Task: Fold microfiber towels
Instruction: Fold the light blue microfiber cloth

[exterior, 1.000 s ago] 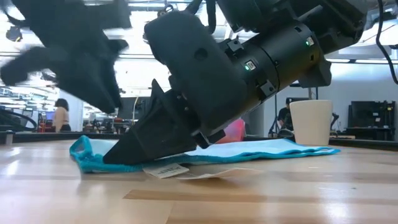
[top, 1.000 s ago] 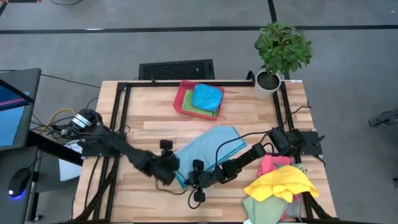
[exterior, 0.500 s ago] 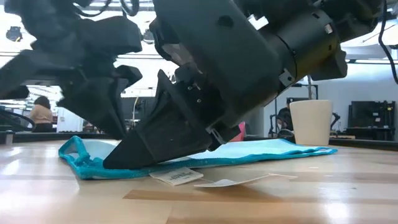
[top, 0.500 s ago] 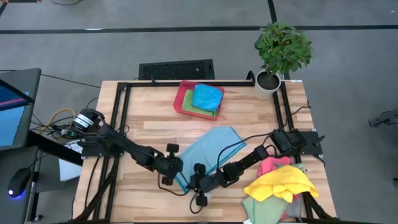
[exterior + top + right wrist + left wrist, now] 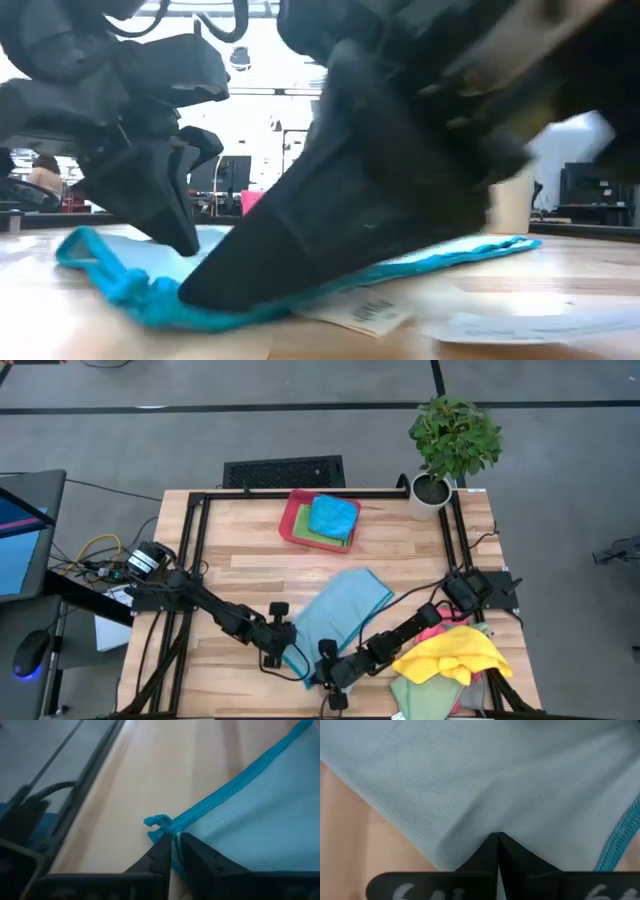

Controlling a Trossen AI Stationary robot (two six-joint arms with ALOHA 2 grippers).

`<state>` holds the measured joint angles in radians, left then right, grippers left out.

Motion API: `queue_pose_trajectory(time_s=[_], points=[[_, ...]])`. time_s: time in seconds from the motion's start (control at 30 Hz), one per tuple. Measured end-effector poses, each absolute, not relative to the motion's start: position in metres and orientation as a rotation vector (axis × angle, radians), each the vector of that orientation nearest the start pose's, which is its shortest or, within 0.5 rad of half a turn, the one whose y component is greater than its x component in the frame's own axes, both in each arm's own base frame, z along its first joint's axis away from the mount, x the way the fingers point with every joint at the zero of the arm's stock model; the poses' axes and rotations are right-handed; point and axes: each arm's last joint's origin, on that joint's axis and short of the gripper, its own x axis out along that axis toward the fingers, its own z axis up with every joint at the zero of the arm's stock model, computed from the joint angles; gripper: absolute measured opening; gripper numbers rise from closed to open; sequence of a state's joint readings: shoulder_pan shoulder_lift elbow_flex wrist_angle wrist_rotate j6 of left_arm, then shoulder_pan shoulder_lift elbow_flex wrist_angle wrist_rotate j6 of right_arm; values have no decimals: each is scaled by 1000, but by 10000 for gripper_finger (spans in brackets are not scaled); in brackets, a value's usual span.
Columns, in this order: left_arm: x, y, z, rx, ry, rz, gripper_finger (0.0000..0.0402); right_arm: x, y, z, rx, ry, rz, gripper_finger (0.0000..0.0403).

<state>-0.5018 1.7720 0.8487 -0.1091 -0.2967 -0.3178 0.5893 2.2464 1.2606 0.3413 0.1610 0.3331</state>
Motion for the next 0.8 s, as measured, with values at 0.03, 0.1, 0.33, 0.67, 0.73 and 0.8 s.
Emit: queue_pose_trajectory(time_s=[0.03,0.1,0.33,0.67,0.73,0.8], points=[[282,-147,121,93,958,-41,0,372,248,82,78,664,315,80],[280,-152,121,60,955,-51,0,367,253,85,70,667,320,93],[272,-171,123,0,927,-69,0,352,265,106,31,674,294,151],[270,-185,130,2,878,-74,0,306,257,161,-194,743,-27,166],[274,-188,137,7,858,-89,0,297,244,171,-196,767,-101,164],[276,-190,144,37,838,-105,0,286,226,178,-165,808,-164,165]])
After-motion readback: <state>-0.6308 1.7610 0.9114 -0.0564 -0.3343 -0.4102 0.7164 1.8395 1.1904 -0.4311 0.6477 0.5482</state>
